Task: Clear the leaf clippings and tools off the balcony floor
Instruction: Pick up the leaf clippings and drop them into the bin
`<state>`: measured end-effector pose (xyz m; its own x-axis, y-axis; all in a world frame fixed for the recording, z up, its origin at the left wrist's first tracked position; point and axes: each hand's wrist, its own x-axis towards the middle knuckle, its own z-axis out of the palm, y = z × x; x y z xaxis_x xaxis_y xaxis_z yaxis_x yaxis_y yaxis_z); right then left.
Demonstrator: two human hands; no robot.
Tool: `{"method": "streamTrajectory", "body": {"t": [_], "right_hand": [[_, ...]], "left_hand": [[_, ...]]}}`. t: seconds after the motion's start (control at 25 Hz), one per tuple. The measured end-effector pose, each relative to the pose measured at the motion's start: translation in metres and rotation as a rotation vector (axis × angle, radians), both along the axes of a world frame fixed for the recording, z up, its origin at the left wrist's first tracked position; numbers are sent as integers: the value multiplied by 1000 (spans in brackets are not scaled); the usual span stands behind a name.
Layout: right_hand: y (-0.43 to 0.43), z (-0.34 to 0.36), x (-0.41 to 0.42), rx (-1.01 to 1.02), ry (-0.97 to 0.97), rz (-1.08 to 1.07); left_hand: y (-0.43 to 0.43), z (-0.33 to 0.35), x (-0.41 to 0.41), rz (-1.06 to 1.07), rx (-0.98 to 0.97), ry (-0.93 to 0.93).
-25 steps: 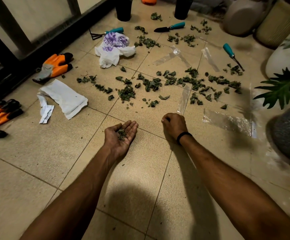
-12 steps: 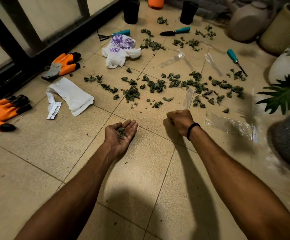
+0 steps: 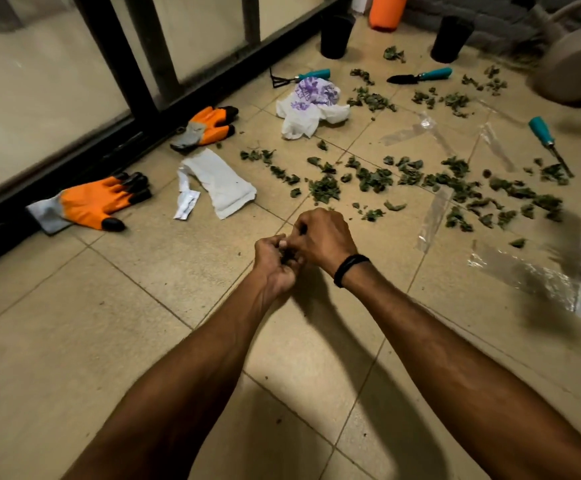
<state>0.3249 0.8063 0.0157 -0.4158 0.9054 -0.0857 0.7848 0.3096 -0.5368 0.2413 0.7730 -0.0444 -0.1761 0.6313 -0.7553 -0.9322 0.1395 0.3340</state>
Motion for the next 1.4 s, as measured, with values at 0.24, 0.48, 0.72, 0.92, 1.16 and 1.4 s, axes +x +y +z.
{"method": "streamTrajectory", "body": {"t": [0.24, 0.48, 0.72, 0.92, 1.16, 1.4], "right_hand": [[-2, 11, -49, -575, 578, -41], [26, -27, -43, -343, 274, -189], [6, -76, -9, -279, 46, -21], [-12, -107, -10, -200, -82, 80], [-12, -112, 1, -64, -175, 296], [-41, -119, 27, -133, 148, 112]], "left_hand": [[-23, -5, -68, 164, 148, -177], [-36, 2, -142, 403, 255, -199], [-41, 4, -160, 466, 282, -173], [-39, -8, -150, 436, 247, -165], [-37, -16, -130, 386, 204, -172], [-38, -10, -122, 379, 205, -168]]}}
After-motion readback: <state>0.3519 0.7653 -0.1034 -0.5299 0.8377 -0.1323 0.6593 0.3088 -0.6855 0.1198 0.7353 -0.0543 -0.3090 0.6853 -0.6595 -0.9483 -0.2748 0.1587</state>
